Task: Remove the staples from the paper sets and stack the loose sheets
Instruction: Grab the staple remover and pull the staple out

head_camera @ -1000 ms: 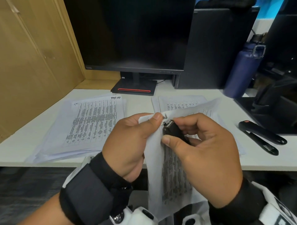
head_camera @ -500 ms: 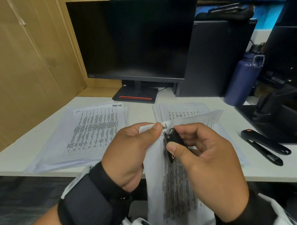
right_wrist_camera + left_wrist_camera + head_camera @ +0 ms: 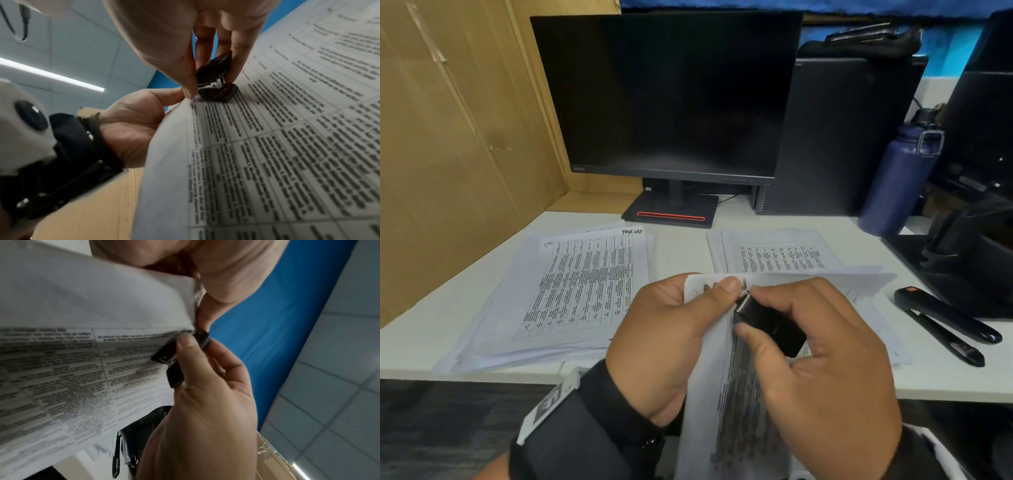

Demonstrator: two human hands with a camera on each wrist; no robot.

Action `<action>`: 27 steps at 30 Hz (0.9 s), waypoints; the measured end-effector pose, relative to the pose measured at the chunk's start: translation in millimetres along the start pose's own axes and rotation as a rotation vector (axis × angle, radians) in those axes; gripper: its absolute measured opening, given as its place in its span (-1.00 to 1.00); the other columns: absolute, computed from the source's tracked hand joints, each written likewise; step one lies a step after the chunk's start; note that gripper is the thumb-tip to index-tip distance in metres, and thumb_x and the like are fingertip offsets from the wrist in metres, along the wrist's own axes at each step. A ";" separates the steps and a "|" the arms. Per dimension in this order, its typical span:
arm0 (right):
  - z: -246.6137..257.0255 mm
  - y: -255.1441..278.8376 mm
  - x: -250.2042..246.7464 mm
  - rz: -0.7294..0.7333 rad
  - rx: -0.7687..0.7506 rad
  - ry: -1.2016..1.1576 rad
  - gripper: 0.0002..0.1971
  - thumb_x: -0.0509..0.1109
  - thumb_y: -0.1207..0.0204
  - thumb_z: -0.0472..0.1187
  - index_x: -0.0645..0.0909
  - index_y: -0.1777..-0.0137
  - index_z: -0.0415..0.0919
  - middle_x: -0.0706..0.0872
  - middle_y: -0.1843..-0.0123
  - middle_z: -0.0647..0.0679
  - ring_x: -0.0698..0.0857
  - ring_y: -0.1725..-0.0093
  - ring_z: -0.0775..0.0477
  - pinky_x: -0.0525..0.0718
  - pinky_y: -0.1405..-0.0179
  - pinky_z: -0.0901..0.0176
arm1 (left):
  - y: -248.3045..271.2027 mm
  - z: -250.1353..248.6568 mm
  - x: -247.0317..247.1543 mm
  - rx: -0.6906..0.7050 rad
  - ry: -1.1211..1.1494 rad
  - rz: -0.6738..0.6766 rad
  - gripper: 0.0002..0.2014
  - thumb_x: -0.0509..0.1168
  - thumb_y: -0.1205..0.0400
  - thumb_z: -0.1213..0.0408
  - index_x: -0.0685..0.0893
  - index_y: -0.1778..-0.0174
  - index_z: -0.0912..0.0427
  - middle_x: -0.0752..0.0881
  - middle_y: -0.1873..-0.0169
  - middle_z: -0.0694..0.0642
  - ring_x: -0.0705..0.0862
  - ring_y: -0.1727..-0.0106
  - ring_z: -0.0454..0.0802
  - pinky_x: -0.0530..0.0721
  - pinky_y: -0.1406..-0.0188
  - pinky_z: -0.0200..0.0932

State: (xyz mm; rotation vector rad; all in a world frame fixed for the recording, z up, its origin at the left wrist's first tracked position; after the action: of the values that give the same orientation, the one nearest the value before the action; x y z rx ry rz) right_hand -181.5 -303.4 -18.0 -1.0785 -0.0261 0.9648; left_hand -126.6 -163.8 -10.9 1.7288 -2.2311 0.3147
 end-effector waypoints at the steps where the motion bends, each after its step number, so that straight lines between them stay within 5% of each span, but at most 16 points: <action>1: 1.4 0.0 0.3 -0.023 -0.031 0.024 -0.65 0.58 -0.35 -0.19 0.61 -0.06 0.15 0.63 0.07 0.21 0.67 0.05 0.14 0.59 0.11 0.28 | -0.3 -0.5 -0.3 -0.023 0.013 0.000 -0.78 0.47 -0.53 0.31 0.84 0.03 0.39 0.85 0.16 0.39 0.82 0.19 0.20 0.83 0.18 -0.05; 5: 3.4 2.0 -0.9 -0.044 -0.075 0.035 -0.73 0.59 -0.41 -0.21 0.66 -0.05 0.06 0.68 0.09 0.18 0.67 0.06 0.13 0.60 0.09 0.32 | -1.1 -3.7 -3.3 -0.145 0.081 0.026 -0.70 0.49 -0.50 0.30 0.82 -0.07 0.42 0.82 0.11 0.41 0.80 0.16 0.23 0.80 0.09 -0.01; 8: 4.0 -1.6 -4.7 0.002 0.129 -0.116 -0.76 0.62 -0.45 -0.15 0.66 0.00 0.15 0.73 0.05 0.30 0.71 -0.04 0.27 0.63 -0.02 0.49 | -1.8 -5.1 -2.7 -0.160 0.072 0.036 -0.61 0.48 -0.51 0.25 0.78 -0.16 0.46 0.81 0.07 0.41 0.79 0.15 0.23 0.78 0.06 -0.01; 12: 5.4 -6.0 -6.7 0.046 0.363 -0.355 -0.75 0.62 -0.34 -0.15 0.73 0.04 0.15 0.83 0.05 0.25 0.79 -0.04 0.16 0.75 -0.06 0.16 | -2.4 -5.3 -1.5 -0.154 0.056 0.028 -0.58 0.45 -0.51 0.25 0.77 -0.19 0.47 0.82 0.13 0.35 0.79 0.28 0.15 0.80 0.21 -0.06; 22: -8.3 -15.4 -4.4 0.141 0.555 -0.728 -0.74 0.61 -0.32 -0.37 0.79 0.00 -0.14 0.89 0.09 -0.05 0.85 0.07 0.01 0.77 0.07 0.21 | -4.8 -8.5 -5.0 -0.268 0.044 0.028 -0.49 0.43 -0.55 0.22 0.70 -0.37 0.44 0.70 -0.34 0.56 0.71 -0.19 0.38 0.61 -0.40 0.42; 27: -25.8 -20.2 -4.2 0.253 0.643 -0.828 -0.64 0.62 -0.18 -0.25 0.81 -0.03 -0.21 0.88 0.07 -0.17 0.84 0.11 -0.07 0.76 0.13 0.16 | -10.9 -1.9 -11.2 -0.302 0.030 0.011 -0.56 0.41 -0.62 0.27 0.70 -0.35 0.48 0.76 -0.24 0.54 0.79 -0.15 0.42 0.68 -0.32 0.38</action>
State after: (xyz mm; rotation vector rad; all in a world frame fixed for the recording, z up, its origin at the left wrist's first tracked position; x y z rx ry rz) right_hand -159.3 -327.5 -14.3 -0.0469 -0.2436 1.4657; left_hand -113.3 -155.8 -13.4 1.5416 -2.1377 0.0034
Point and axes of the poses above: each hand's wrist, its own y-axis away from the middle knuckle, its own x-axis out of the palm, z = x × y, the point moved 1 cm from there along -y, towards the middle knuckle
